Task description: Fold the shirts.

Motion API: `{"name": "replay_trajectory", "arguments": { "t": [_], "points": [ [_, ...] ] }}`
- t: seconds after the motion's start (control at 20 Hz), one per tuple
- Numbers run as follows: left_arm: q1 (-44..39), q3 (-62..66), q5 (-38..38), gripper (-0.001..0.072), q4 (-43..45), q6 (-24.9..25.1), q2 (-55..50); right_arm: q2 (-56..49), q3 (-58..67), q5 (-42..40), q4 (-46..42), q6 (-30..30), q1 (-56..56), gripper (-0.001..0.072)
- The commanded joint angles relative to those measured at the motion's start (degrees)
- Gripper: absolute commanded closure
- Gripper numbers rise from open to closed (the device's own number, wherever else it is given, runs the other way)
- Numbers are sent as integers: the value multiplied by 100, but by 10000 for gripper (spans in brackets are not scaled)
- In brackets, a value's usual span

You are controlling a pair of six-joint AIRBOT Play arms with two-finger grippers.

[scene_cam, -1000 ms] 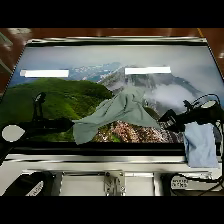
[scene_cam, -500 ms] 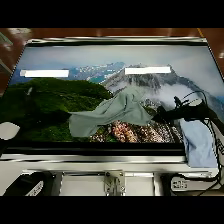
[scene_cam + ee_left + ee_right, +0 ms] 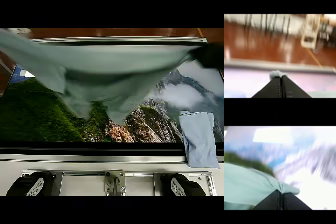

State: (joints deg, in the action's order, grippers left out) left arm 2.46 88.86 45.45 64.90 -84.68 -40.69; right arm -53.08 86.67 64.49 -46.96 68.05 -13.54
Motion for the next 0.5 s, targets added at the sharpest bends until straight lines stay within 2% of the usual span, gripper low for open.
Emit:
{"name": "replay_trajectory", "arguments": {
  "t": [0.0, 0.1, 0.15, 0.45],
  "points": [
    [479, 1742, 24, 673, 487, -87, 129, 1344, 990, -831, -1174, 1071, 2, 650],
    [584, 1875, 98, 673, 863, -503, 369, 1816, 1005, -542, -1652, 1626, 2, 650],
    [586, 1878, 308, 673, 1097, -590, 466, 1980, 1005, -238, -1753, 1707, 2, 650],
    [584, 1731, 2463, 672, 2033, -542, 551, 1985, 1003, 1528, -1875, 1987, 2, 650]
  ]
}}
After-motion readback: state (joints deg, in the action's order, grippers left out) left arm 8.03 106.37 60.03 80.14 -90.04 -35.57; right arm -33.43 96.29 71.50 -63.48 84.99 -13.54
